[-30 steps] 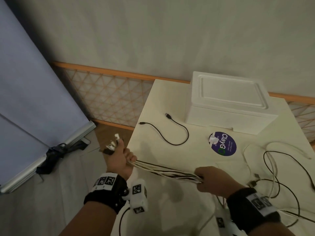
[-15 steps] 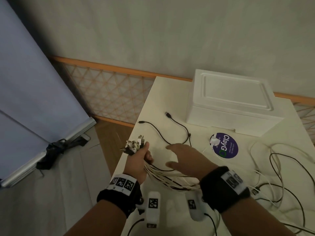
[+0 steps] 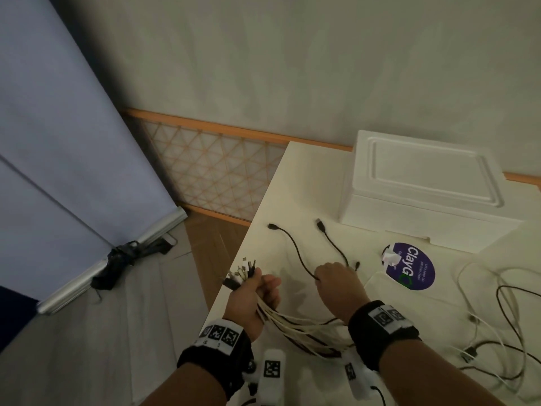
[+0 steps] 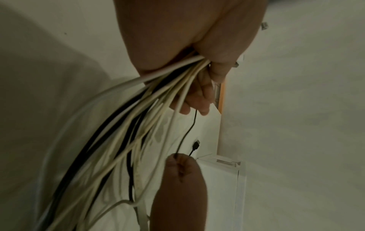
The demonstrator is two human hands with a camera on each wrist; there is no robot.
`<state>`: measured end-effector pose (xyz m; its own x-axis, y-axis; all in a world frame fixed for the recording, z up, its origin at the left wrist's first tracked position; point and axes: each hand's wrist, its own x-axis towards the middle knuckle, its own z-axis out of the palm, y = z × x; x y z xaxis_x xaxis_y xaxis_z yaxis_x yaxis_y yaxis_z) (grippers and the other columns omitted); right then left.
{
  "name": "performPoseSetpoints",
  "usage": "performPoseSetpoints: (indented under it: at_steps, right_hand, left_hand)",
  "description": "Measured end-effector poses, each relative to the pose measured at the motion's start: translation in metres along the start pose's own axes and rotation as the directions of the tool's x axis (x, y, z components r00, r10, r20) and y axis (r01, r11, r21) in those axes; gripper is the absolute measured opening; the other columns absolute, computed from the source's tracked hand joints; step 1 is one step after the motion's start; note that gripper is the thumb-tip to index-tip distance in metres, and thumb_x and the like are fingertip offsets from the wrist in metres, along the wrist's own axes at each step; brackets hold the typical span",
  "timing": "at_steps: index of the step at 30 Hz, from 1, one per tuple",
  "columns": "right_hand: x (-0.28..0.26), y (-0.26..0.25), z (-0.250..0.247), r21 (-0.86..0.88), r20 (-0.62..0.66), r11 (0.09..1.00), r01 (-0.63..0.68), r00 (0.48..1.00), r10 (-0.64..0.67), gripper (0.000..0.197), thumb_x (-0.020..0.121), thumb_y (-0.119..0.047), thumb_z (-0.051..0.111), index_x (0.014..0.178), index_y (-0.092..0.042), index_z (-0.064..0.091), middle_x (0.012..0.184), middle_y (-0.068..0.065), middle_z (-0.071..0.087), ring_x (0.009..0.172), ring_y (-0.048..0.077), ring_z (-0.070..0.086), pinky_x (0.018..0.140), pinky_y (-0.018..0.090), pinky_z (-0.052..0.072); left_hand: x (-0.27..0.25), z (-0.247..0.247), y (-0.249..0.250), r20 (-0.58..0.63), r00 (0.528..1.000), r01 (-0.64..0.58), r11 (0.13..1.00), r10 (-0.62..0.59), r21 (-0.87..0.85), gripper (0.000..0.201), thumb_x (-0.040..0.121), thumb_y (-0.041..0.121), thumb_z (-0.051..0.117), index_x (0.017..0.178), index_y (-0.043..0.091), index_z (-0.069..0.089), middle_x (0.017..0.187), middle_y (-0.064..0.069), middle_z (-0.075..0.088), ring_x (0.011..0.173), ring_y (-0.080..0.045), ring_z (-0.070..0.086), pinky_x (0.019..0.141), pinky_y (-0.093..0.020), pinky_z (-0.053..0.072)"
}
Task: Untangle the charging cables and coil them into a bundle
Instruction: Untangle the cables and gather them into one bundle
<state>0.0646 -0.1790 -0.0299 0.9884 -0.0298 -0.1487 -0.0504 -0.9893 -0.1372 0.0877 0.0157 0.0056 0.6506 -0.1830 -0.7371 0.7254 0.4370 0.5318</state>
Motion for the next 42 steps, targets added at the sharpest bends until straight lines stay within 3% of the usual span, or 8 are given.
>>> performPoseSetpoints:
  at_steps: [3, 8, 12, 15, 19, 23, 37, 42]
  right_hand:
    - [-0.013, -0.008, -0.016, 0.288, -0.038, 0.957, 0.018, 0.999, -0.007, 0.017, 0.098, -0.026, 0.040, 0.100, -0.017, 0.054, 0.091, 0.002, 0.064, 0.083, 0.019, 0.057, 0.068, 0.028, 0.035]
    - [-0.057, -0.017, -0.032, 0.472, 0.035, 0.879, 0.064, 0.995, -0.091, 0.014, 0.094, -0.029, 0.049, 0.105, -0.029, 0.057, 0.088, -0.010, 0.067, 0.081, 0.005, 0.060, 0.075, 0.023, 0.048]
    - [-0.085, -0.011, -0.024, 0.443, 0.055, 0.894, 0.075, 0.992, -0.110, 0.020, 0.091, -0.033, 0.056, 0.109, -0.029, 0.065, 0.104, -0.010, 0.065, 0.098, 0.006, 0.058, 0.085, 0.015, 0.041]
    - [-0.100, -0.009, -0.021, 0.431, 0.074, 0.900, 0.059, 0.992, -0.100, 0.024, 0.091, -0.032, 0.057, 0.113, -0.028, 0.067, 0.105, -0.004, 0.066, 0.102, 0.010, 0.058, 0.086, 0.014, 0.037]
    - [-0.112, -0.006, -0.023, 0.409, 0.078, 0.912, 0.027, 0.995, -0.065, 0.027, 0.091, -0.034, 0.058, 0.117, -0.031, 0.066, 0.107, -0.006, 0.065, 0.102, 0.007, 0.057, 0.079, 0.004, 0.028]
    - [-0.119, -0.006, -0.024, 0.367, 0.098, 0.930, 0.031, 0.993, -0.071, 0.029, 0.090, -0.038, 0.056, 0.117, -0.034, 0.066, 0.107, -0.007, 0.066, 0.103, 0.008, 0.058, 0.081, 0.007, 0.031]
    - [-0.138, 0.001, -0.041, 0.161, 0.155, 0.984, -0.075, 0.987, 0.050, 0.027, 0.092, -0.036, 0.052, 0.113, -0.030, 0.068, 0.107, -0.004, 0.062, 0.105, 0.010, 0.054, 0.084, 0.019, 0.036]
    - [-0.130, -0.014, -0.054, 0.269, -0.062, 0.960, 0.073, 0.996, -0.059, 0.053, 0.074, -0.057, 0.054, 0.119, -0.029, 0.059, 0.120, -0.010, 0.056, 0.114, 0.011, 0.049, 0.099, 0.023, 0.035]
  left_hand:
    - [0.005, 0.001, -0.001, -0.022, 0.999, 0.039, 0.999, -0.039, -0.004, 0.032, 0.097, 0.029, 0.052, 0.095, 0.000, 0.064, 0.084, -0.014, 0.073, 0.067, -0.022, 0.066, 0.063, -0.033, 0.055]
    - [0.005, 0.008, -0.008, 0.023, 0.995, 0.099, 0.995, -0.099, 0.000, 0.033, 0.099, 0.031, 0.048, 0.108, 0.002, 0.061, 0.104, -0.018, 0.068, 0.095, -0.031, 0.064, 0.073, -0.038, 0.052]
    - [0.002, 0.009, -0.012, 0.071, 0.993, 0.101, 0.993, -0.096, -0.067, 0.028, 0.097, 0.027, 0.051, 0.100, 0.004, 0.066, 0.081, -0.013, 0.071, 0.077, -0.026, 0.067, 0.069, -0.038, 0.057]
    - [0.000, 0.010, -0.015, 0.148, 0.987, 0.088, 0.988, -0.069, -0.126, 0.026, 0.098, 0.024, 0.049, 0.084, 0.005, 0.061, 0.063, -0.006, 0.057, 0.057, -0.021, 0.060, 0.059, -0.034, 0.056]
    - [-0.006, 0.014, -0.018, 0.204, 0.977, 0.081, 0.995, -0.066, -0.065, 0.036, 0.095, 0.030, 0.052, 0.065, 0.010, 0.044, 0.057, -0.003, 0.037, 0.051, -0.017, 0.040, 0.056, -0.032, 0.044]
    - [-0.011, 0.016, -0.019, 0.230, 0.973, 0.018, 0.999, -0.008, -0.043, 0.038, 0.093, 0.028, 0.055, 0.061, 0.015, 0.040, 0.049, 0.003, 0.033, 0.038, -0.011, 0.033, 0.042, -0.026, 0.039]
    - [-0.031, 0.014, -0.014, 0.299, 0.951, -0.041, 0.989, 0.082, -0.140, 0.039, 0.093, 0.039, 0.052, 0.066, 0.011, 0.049, 0.056, -0.004, 0.051, 0.050, -0.018, 0.052, 0.063, -0.034, 0.047]
    - [-0.044, 0.022, -0.017, 0.335, 0.936, -0.109, 0.994, 0.112, -0.027, 0.036, 0.094, 0.032, 0.053, 0.064, 0.012, 0.046, 0.053, -0.002, 0.048, 0.047, -0.014, 0.049, 0.059, -0.031, 0.051]
